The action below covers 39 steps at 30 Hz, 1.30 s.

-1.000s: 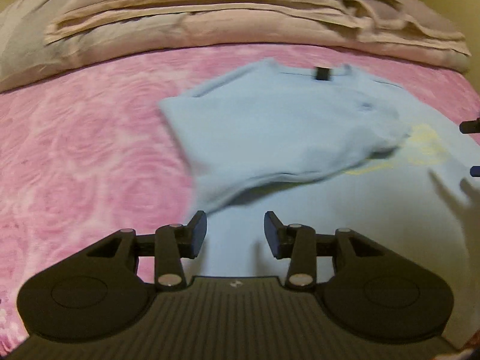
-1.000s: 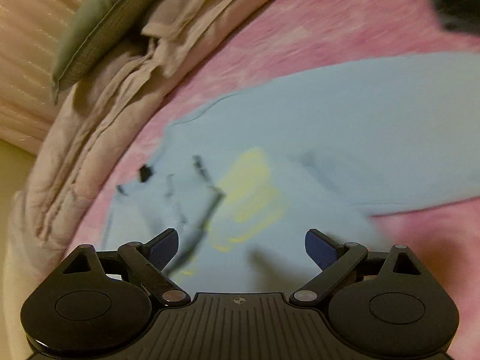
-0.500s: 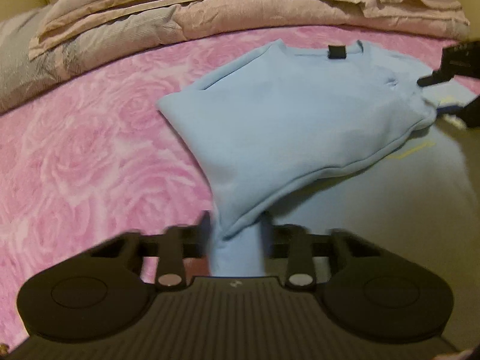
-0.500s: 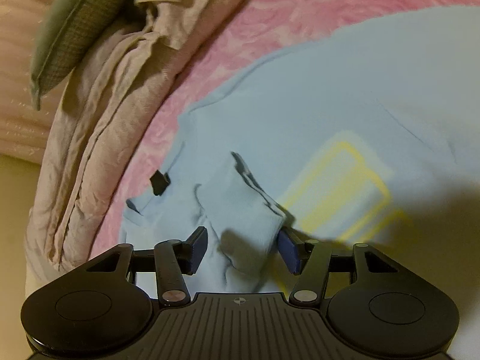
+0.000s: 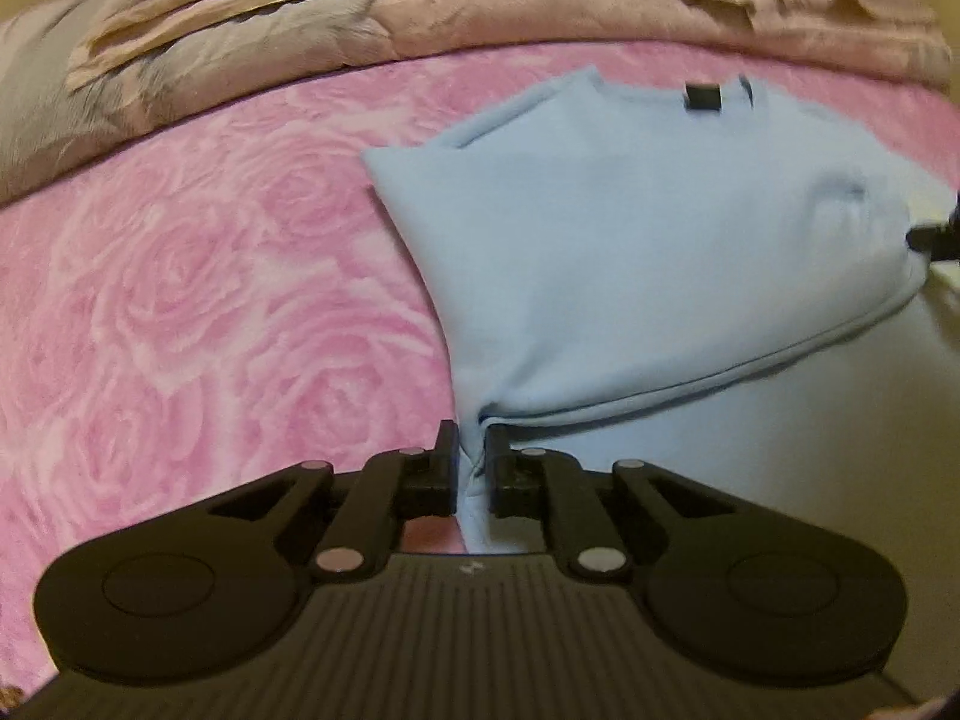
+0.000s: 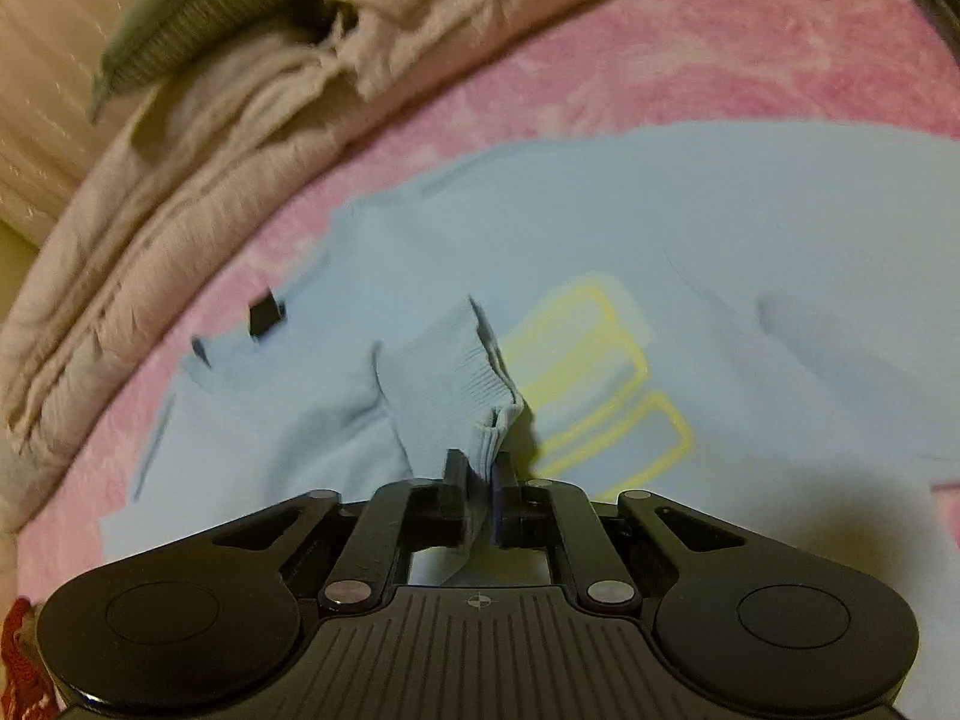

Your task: Fold clothes

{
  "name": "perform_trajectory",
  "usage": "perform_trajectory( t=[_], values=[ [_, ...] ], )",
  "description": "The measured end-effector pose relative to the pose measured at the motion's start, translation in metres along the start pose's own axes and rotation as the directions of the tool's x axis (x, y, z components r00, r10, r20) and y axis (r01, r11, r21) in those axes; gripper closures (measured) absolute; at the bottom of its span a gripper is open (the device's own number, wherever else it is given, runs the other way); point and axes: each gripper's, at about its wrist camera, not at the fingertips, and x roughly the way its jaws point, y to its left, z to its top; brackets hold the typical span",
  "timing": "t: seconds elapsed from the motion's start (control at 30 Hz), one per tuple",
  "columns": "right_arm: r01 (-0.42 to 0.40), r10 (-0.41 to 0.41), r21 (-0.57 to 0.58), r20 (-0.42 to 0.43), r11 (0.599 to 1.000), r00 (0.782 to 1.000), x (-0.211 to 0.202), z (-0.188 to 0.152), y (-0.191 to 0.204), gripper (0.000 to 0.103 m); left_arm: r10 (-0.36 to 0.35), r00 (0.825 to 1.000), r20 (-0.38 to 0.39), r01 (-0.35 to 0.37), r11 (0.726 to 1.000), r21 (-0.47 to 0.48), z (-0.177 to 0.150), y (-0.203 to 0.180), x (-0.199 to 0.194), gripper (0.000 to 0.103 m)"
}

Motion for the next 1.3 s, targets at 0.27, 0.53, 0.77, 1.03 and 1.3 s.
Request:
perform_trajectory(
  t=[0.27,0.53,0.77,1.03,1.3],
  values=[
    [-0.04,0.043,-0.05,0.057,0.998,0.997,-0.037,0.014,-0.008,0.073,-0.027,0.996,0.081,0.038,0.99,-0.139,0.015,0.013,-0.056,0.095],
    [-0.079,0.083,0.111,-0.033,0.991,0.996,-0.041,0.002,-0.061,0.072,-0.088,0.993,-0.078,0.074,0.984,-0.164,0.021,-0.031,0.007,0.092],
    [-0.072,-0.047,0.508,0.217,0.858,0.975,-0.159,-0.007,-0.204,0.015,-0.111,0.994,-0.01,0.103,0.953,-0.284,0.013,-0.043,-0.03,0.09],
    [-0.076,-0.266,0.777,0.304,0.625,0.915,-0.204,-0.018,-0.328,0.039,-0.236,0.971,0.028,0.223,0.865,-0.45,0.014,-0.054,-0.032,0.089],
    [-0.081,-0.243,0.75,0.312,0.657,0.919,-0.186,-0.002,-0.337,0.088,-0.29,0.955,0.062,0.276,0.795,-0.54,0.008,-0.047,-0.033,0.089]
  ],
)
